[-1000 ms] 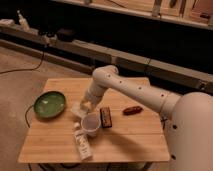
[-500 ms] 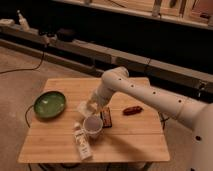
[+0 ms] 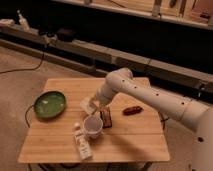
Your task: Place the white sponge in the ceramic cup
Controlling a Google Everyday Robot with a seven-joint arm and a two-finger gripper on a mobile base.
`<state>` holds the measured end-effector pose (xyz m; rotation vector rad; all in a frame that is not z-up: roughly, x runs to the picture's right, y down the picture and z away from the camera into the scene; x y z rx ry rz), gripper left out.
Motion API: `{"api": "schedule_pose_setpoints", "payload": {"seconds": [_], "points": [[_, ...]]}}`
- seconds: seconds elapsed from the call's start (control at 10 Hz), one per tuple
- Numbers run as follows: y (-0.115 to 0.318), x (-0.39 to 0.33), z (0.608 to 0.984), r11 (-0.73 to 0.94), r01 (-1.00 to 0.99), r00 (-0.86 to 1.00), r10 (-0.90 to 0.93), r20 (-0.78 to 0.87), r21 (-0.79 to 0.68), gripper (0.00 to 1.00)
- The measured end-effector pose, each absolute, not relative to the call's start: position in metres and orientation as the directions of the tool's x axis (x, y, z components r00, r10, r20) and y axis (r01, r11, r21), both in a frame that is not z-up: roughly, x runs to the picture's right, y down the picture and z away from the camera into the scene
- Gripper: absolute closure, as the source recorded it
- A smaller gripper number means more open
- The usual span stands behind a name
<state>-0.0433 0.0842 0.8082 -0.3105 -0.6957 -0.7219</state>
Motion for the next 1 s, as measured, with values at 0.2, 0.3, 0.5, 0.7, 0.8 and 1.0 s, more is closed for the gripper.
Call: {"api": "schedule_pose_setpoints", "payload": {"seconds": [0.2,0.3,0.5,0.7,0.8,1.0], "points": [[0.07,-0.042,0.804,0.733,0.68,0.554,-0.501,0.665,-0.014,1.0],[0.062,-0.039,0.797,0.746,0.666,0.56,-0.5,0.66,0.001,1.0],[0.05,-0.039,0.781,0.765,0.642,0.552,-0.505,0.664,0.048,1.0],[0.043,-0.046,0.755,0.776,0.619,0.511,-0.514,0.689,0.121,1.0],[0.044,-0.049,0.741,0.778,0.61,0.482,-0.517,0.707,0.153,1.0],[0.054,-0.059,0.713,0.783,0.584,0.407,-0.509,0.758,0.212,1.0]]}}
